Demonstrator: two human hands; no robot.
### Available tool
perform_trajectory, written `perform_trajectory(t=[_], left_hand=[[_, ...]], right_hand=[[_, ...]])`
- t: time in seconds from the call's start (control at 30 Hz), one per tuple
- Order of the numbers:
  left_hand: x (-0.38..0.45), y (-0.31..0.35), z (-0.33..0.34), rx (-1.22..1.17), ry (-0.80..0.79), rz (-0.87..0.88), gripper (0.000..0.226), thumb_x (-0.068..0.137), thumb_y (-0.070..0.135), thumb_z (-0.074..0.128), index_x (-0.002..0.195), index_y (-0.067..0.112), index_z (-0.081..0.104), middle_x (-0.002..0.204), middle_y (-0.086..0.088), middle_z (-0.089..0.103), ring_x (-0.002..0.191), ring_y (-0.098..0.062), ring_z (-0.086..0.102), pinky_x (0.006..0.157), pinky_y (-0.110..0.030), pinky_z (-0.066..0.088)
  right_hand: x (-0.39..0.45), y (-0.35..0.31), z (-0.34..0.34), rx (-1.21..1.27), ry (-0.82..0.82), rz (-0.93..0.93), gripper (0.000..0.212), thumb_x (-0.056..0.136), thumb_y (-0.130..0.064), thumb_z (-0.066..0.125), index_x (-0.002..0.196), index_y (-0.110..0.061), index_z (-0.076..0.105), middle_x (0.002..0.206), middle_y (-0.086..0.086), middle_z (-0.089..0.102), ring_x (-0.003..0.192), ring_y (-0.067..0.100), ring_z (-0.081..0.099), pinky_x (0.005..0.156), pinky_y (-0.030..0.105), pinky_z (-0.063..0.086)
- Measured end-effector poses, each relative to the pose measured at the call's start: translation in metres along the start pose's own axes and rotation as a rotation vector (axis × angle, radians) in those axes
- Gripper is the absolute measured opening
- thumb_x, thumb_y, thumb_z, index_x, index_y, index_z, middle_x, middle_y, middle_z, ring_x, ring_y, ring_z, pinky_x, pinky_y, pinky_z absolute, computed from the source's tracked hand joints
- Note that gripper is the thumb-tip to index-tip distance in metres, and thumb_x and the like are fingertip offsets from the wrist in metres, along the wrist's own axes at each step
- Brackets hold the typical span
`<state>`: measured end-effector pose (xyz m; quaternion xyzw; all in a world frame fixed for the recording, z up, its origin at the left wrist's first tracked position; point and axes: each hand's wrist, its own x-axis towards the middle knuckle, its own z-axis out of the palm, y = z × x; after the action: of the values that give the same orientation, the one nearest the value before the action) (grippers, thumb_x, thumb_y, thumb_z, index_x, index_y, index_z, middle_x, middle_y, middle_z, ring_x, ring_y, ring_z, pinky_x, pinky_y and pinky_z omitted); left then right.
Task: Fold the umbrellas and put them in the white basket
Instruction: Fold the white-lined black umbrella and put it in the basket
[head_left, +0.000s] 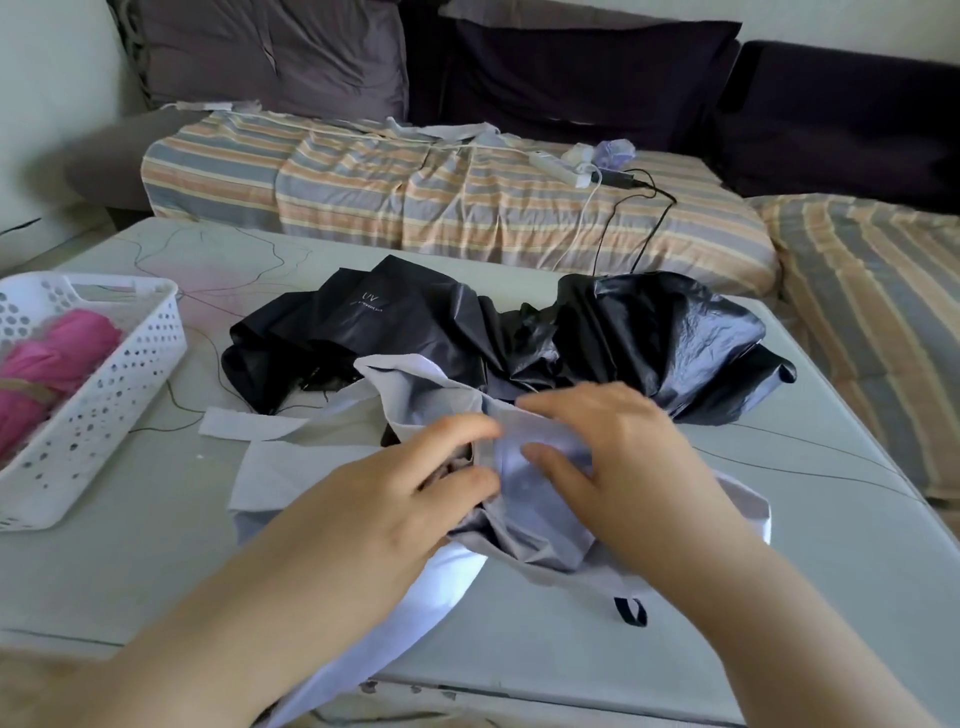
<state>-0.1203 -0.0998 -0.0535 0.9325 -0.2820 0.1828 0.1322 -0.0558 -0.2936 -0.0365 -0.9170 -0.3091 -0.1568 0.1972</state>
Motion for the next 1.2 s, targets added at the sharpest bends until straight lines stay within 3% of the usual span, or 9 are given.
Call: perform_trajectory(t=[0.13, 0.3, 0.47, 0.63, 0.73, 0.8, 0.97, 1.03, 1.2], left_hand=[[0.0, -0.006, 0.004, -0.013, 0.077, 0.003, 0.068, 0.048, -0.012, 0.075, 0.102, 0.021, 0.052, 0.113, 0.009, 0.055, 0.08, -0.006, 0.055, 0.067, -0.02, 0.042], [0.004, -0.002, 0.003, -0.034, 0.072, -0.072, 0.03, 0.071, 0.015, 0.042, 0.097, 0.019, 0.057, 0.096, 0.005, 0.063, 0.065, -0.01, 0.052, 0.056, -0.025, 0.04], [0.009, 0.005, 0.001, -0.01, 0.085, -0.066, 0.046, 0.067, 0.008, 0.051, 0.11, 0.022, 0.049, 0.131, 0.011, 0.045, 0.056, -0.014, 0.054, 0.045, -0.021, 0.039], [0.01, 0.003, 0.004, -0.002, 0.091, -0.047, 0.037, 0.073, 0.018, 0.037, 0.101, 0.017, 0.062, 0.138, 0.01, 0.043, 0.063, -0.017, 0.062, 0.053, -0.027, 0.039], [0.013, 0.006, 0.003, -0.011, 0.091, -0.068, 0.037, 0.072, 0.018, 0.035, 0.093, 0.014, 0.064, 0.141, 0.006, 0.044, 0.059, -0.019, 0.062, 0.056, -0.026, 0.037], [0.015, 0.007, 0.004, -0.006, 0.1, -0.089, 0.035, 0.07, 0.016, 0.038, 0.089, 0.013, 0.067, 0.138, 0.003, 0.05, 0.051, -0.017, 0.058, 0.053, -0.021, 0.033], [0.014, 0.0, 0.007, 0.039, 0.115, -0.141, 0.051, 0.045, -0.005, 0.076, 0.09, 0.017, 0.066, 0.132, 0.011, 0.047, 0.052, -0.012, 0.058, 0.046, -0.021, 0.04], [0.013, -0.003, 0.004, 0.073, 0.132, -0.125, 0.057, 0.038, -0.008, 0.081, 0.089, 0.014, 0.069, 0.128, 0.009, 0.052, 0.055, -0.01, 0.057, 0.058, -0.022, 0.04], [0.006, -0.011, -0.011, 0.189, 0.088, -0.123, 0.049, 0.034, -0.003, 0.085, 0.077, 0.015, 0.069, 0.119, 0.015, 0.057, 0.038, -0.013, 0.051, 0.036, -0.017, 0.03]], right_hand=[[-0.002, 0.011, -0.006, -0.036, -0.055, 0.07, 0.016, 0.08, -0.025, 0.049, 0.068, -0.015, 0.052, 0.057, -0.002, 0.05, 0.057, 0.026, 0.048, 0.049, 0.039, 0.045], [-0.006, 0.003, -0.015, 0.038, -0.205, -0.064, 0.013, 0.081, -0.024, 0.05, 0.073, -0.018, 0.057, 0.06, -0.006, 0.052, 0.061, 0.02, 0.05, 0.053, 0.039, 0.046], [-0.008, -0.004, -0.01, 0.076, -0.247, -0.205, 0.029, 0.084, -0.028, 0.041, 0.08, -0.022, 0.07, 0.061, -0.006, 0.058, 0.059, 0.015, 0.048, 0.049, 0.033, 0.047], [-0.012, -0.009, -0.012, 0.15, -0.281, -0.144, 0.026, 0.089, -0.034, 0.045, 0.094, -0.027, 0.07, 0.081, -0.009, 0.064, 0.077, 0.008, 0.054, 0.065, 0.031, 0.051], [-0.016, -0.021, -0.023, 0.152, -0.333, 0.032, 0.045, 0.078, -0.065, 0.057, 0.11, -0.034, 0.058, 0.105, -0.014, 0.06, 0.092, 0.004, 0.055, 0.079, 0.028, 0.05], [-0.019, -0.031, -0.027, 0.093, -0.322, 0.059, 0.058, 0.066, -0.071, 0.065, 0.109, -0.037, 0.047, 0.103, -0.016, 0.057, 0.09, 0.002, 0.053, 0.072, 0.017, 0.045], [-0.027, -0.054, -0.016, -0.019, -0.085, -0.076, 0.025, 0.074, -0.046, 0.057, 0.082, -0.025, 0.049, 0.064, -0.012, 0.052, 0.05, 0.007, 0.04, 0.039, 0.014, 0.025], [-0.03, -0.052, -0.007, 0.027, -0.091, -0.047, 0.022, 0.091, -0.042, 0.054, 0.099, -0.025, 0.042, 0.088, -0.01, 0.054, 0.067, 0.01, 0.042, 0.048, 0.019, 0.029], [-0.014, -0.025, 0.017, 0.308, -0.107, 0.06, 0.03, 0.09, -0.027, 0.063, 0.119, -0.026, 0.053, 0.113, -0.012, 0.058, 0.099, 0.007, 0.054, 0.077, 0.018, 0.038]])
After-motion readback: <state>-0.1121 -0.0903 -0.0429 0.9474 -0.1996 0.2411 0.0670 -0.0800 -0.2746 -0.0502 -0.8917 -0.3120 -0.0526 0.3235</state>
